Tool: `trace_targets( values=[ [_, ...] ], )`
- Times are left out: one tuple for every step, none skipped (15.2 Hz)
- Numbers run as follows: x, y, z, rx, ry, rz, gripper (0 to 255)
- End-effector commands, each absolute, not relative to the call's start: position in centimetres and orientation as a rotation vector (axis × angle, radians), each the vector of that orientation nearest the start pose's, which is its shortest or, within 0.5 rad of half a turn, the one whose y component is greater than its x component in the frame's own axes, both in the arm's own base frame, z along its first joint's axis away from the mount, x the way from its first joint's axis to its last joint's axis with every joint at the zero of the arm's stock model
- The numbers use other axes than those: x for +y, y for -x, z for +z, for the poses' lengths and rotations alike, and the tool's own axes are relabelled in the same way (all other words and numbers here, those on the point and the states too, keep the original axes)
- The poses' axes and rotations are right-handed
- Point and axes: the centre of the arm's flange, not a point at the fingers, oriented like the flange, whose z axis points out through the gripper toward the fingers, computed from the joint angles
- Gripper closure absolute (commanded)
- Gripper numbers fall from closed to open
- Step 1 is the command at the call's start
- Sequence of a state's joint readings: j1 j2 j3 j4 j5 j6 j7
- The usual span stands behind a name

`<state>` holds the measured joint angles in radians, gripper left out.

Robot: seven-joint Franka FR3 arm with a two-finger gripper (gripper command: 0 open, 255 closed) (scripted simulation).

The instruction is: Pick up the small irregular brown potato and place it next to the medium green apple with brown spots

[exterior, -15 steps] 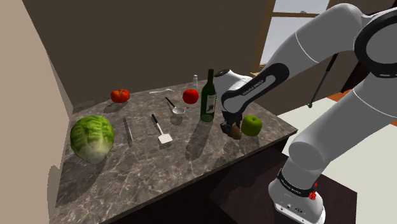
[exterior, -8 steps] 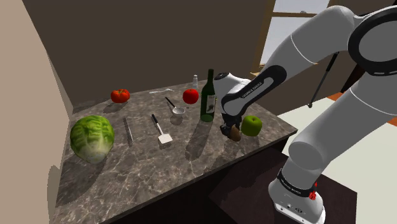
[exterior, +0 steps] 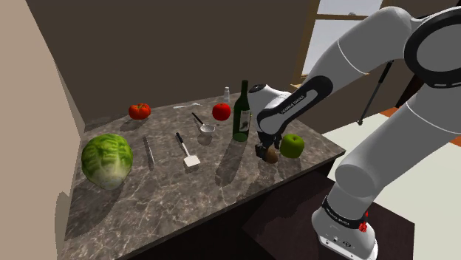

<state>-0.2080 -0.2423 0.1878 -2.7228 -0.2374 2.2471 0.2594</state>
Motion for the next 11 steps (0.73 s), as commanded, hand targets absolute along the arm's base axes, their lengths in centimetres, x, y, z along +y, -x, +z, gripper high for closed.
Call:
trace_targets(
  values=[
    [-1.5, -36.9, 29.5, 0.200, 3.353, 0.362, 0],
    [-1.3, -37.2, 30.7, 0.200, 3.353, 0.362, 0],
    [-1.0, -37.5, 32.0, 0.200, 3.353, 0.362, 0],
    [-0.7, -37.7, 32.9, 0.200, 3.353, 0.362, 0],
    [-0.7, -37.7, 32.9, 0.200, 3.353, 0.362, 0],
    [-0.7, -37.7, 32.9, 0.200, 3.353, 0.362, 0],
    [-0.7, -37.7, 32.9, 0.200, 3.353, 0.362, 0],
    [-0.7, -37.7, 32.9, 0.200, 3.353, 0.362, 0],
    [-0.7, -37.7, 32.9, 0.200, 3.353, 0.362, 0],
    [-0.7, -37.7, 32.9, 0.200, 3.353, 0.362, 0],
    [-0.7, -37.7, 32.9, 0.200, 3.353, 0.362, 0]
  ],
)
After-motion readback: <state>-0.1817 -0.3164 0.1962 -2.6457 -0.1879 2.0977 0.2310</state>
